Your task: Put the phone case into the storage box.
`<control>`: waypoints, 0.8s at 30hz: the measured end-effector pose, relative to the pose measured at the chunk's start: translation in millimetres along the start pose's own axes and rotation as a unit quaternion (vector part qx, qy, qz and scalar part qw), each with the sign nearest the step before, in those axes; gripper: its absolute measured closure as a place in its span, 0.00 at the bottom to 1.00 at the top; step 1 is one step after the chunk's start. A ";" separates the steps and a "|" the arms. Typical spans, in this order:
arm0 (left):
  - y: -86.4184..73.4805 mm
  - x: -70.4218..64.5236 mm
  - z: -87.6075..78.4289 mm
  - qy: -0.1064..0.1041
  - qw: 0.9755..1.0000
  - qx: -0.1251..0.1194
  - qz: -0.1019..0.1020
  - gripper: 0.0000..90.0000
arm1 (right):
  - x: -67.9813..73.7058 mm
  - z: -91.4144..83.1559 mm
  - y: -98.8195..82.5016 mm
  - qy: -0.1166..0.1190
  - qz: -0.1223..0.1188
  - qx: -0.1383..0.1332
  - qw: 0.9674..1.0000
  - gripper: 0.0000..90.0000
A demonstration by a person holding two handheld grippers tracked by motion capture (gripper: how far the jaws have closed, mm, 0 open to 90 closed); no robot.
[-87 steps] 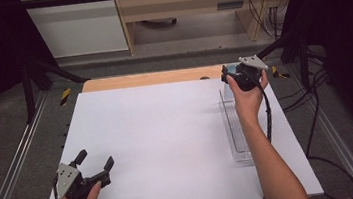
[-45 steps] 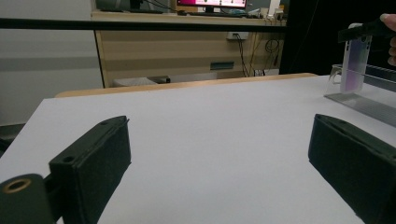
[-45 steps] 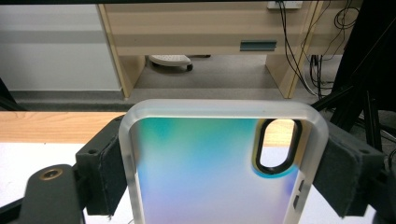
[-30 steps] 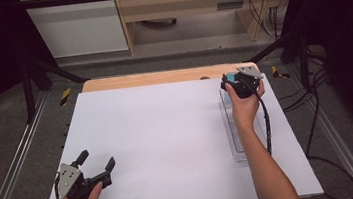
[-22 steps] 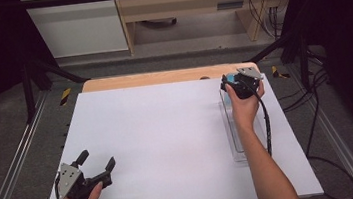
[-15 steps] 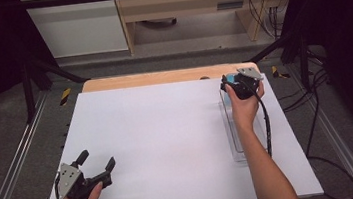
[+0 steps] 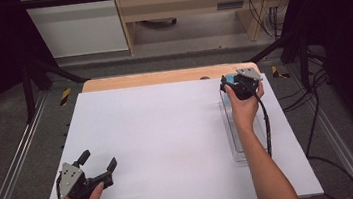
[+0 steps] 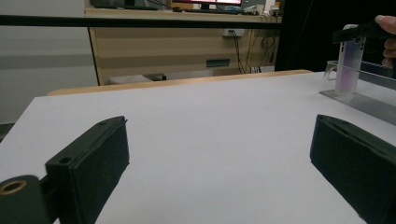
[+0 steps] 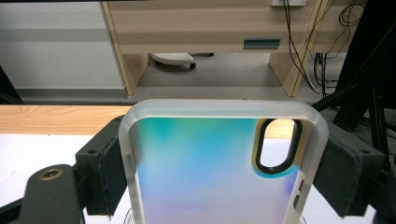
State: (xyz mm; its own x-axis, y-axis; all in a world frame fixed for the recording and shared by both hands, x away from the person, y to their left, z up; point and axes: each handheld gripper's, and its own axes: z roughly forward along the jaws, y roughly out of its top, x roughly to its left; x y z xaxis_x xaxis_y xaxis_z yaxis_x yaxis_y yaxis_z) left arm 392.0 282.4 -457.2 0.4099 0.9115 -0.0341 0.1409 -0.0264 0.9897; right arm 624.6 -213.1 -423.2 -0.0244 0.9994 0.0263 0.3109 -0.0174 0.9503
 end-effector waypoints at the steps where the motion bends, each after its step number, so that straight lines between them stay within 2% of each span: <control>1: 0.0 0.2 0.0 -0.001 1.000 0.000 0.001 0.05 | 0.3 0.0 0.0 0.000 -0.001 0.001 1.000 0.19; 24: 0.0 -1.9 1.1 -0.002 1.000 0.001 0.002 0.05 | 4.6 1.2 -0.7 0.001 -0.019 0.000 1.000 0.19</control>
State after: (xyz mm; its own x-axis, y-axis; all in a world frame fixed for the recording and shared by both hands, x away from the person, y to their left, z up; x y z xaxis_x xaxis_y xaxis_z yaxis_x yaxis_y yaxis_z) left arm 392.3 280.2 -457.4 0.4148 0.9094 -0.0315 0.1419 -0.0305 0.9894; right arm 625.4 -208.4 -424.1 -0.0380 0.9992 -0.0096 0.3104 0.0209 0.9504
